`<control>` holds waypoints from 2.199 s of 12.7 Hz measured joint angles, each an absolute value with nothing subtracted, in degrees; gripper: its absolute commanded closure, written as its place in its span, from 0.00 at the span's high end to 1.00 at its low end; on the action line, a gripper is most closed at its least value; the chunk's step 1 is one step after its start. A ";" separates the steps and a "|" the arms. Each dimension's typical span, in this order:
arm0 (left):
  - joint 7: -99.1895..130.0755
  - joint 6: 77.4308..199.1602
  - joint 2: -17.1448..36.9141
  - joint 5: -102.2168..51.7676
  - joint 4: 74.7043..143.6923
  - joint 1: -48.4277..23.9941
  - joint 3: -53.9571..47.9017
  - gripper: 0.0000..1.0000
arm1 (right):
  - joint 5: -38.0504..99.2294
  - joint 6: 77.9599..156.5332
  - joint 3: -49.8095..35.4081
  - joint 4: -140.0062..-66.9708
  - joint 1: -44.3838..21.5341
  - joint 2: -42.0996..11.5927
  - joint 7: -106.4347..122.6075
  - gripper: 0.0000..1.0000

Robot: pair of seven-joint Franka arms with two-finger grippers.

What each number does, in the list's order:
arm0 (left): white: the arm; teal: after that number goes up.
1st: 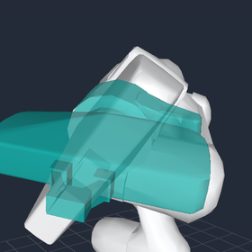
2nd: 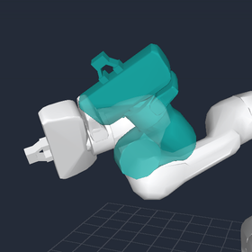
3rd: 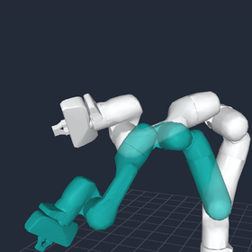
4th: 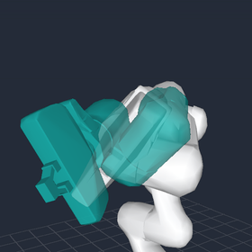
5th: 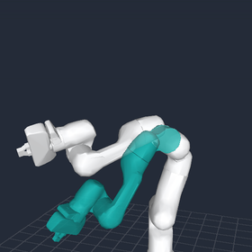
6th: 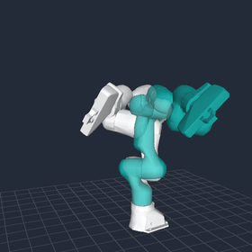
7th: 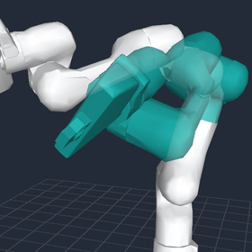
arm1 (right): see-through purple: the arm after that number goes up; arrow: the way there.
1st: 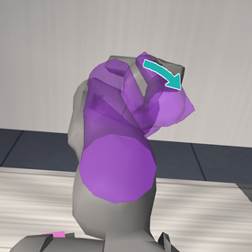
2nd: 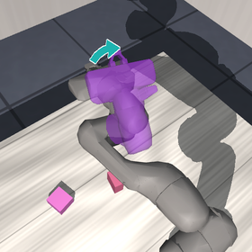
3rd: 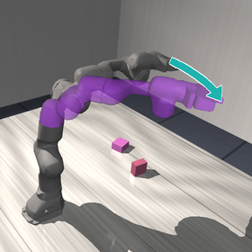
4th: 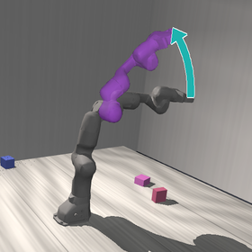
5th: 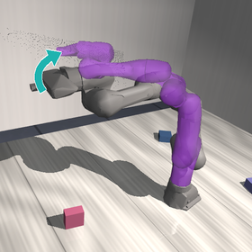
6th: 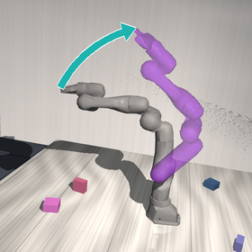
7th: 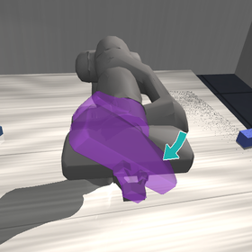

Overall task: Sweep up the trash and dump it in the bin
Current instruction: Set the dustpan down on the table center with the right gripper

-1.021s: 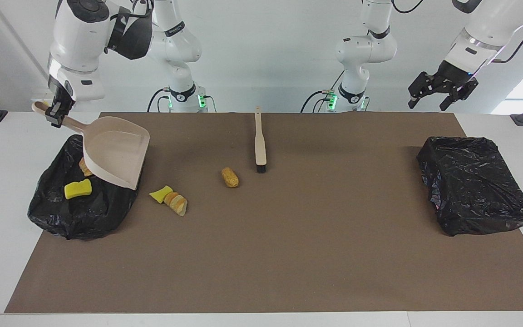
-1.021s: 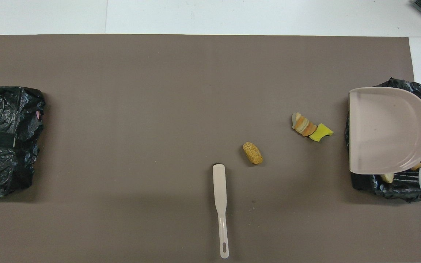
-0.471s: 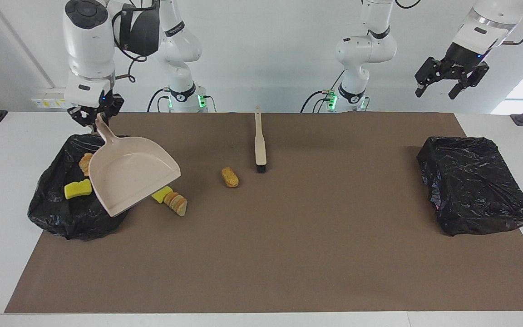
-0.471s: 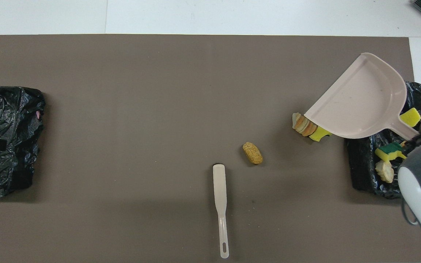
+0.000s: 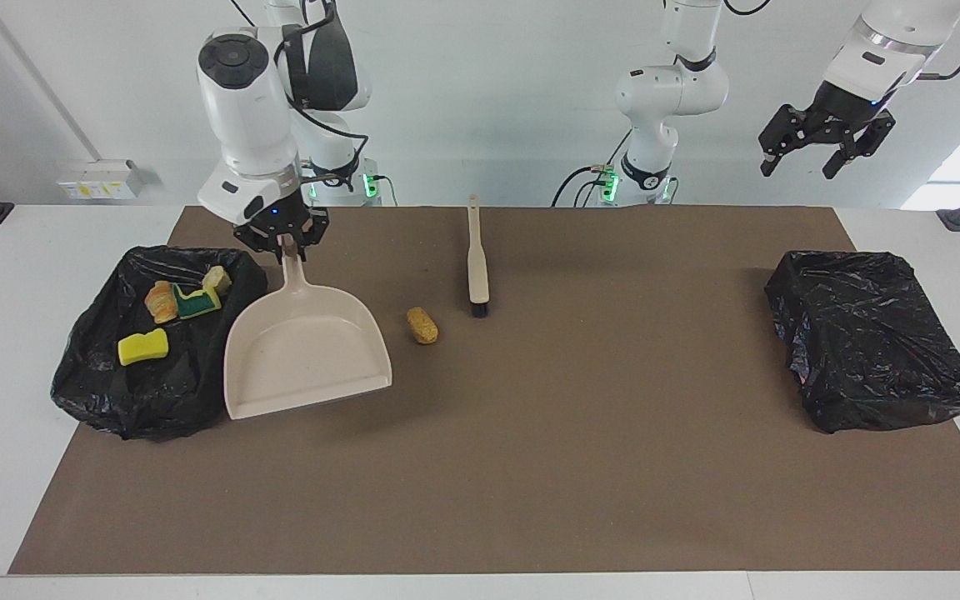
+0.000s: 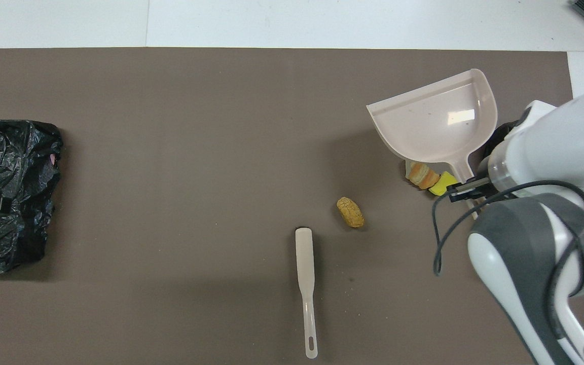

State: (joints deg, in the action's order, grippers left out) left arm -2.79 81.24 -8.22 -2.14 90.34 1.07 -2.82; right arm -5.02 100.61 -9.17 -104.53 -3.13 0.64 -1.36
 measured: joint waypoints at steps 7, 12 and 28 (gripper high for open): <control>-2.06 81.12 -8.25 -2.14 90.43 1.07 -2.82 1.00 | -0.16 110.42 -9.24 -96.45 -16.40 -14.13 -27.87 0.00; -2.06 81.05 -8.25 -2.14 90.44 1.07 -2.83 1.00 | 0.85 114.90 -9.20 -91.04 -22.21 -24.28 -32.43 0.00; -1.92 81.07 -8.31 -4.06 90.57 1.07 -2.73 1.00 | 1.12 109.40 -9.03 -96.25 -23.86 -14.66 -33.27 1.00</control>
